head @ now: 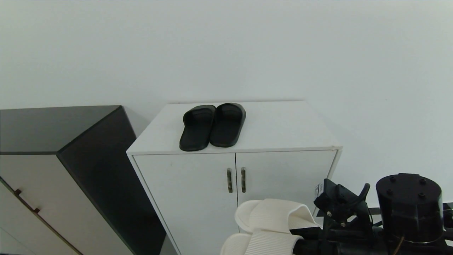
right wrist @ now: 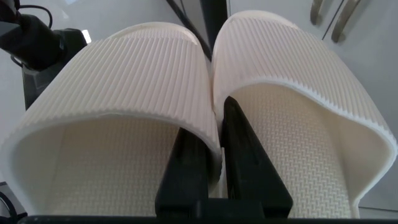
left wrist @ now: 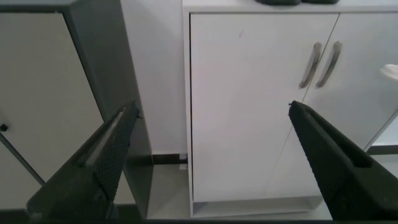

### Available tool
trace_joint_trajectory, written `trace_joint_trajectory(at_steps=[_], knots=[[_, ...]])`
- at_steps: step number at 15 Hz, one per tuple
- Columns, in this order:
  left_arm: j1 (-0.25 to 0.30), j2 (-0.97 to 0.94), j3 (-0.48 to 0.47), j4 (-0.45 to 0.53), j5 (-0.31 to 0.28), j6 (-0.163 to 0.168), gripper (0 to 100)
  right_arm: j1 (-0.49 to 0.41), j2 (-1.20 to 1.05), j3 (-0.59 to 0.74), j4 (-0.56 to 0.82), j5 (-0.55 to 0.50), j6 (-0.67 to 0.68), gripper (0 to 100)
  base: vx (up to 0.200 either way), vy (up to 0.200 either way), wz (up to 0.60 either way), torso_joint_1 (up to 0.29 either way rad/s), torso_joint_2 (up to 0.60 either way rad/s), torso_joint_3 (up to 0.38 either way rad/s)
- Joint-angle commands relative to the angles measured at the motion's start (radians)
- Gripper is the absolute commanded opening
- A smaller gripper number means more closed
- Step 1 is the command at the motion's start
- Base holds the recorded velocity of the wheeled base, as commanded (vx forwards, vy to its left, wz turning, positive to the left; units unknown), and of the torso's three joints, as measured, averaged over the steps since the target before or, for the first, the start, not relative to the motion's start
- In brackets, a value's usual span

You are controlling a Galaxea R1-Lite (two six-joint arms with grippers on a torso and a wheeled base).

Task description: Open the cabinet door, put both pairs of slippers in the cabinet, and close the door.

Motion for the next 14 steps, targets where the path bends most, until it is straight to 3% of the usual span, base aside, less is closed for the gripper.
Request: trace_joint_trajectory(at_steps=[1,13,14], knots=[[0.000,0.000,0.000,0.000,0.001,0.000,100,0.000,0.002,0.000,-0.001,0.001,0.000,0,0.000,0.000,0.00,-0.212,0.52,0.315],[0.000,0.000,0.002,0.000,0.004,0.003,100,0.000,0.005,0.003,-0.001,0.001,0.000,0,0.000,0.000,0.00,-0.180,0.50,0.317],[0.000,0.000,0.000,0.002,-0.001,0.018,100,0.000,0.005,0.005,-0.001,0.001,0.000,0,0.000,0.000,0.00,-0.129,0.47,0.330]])
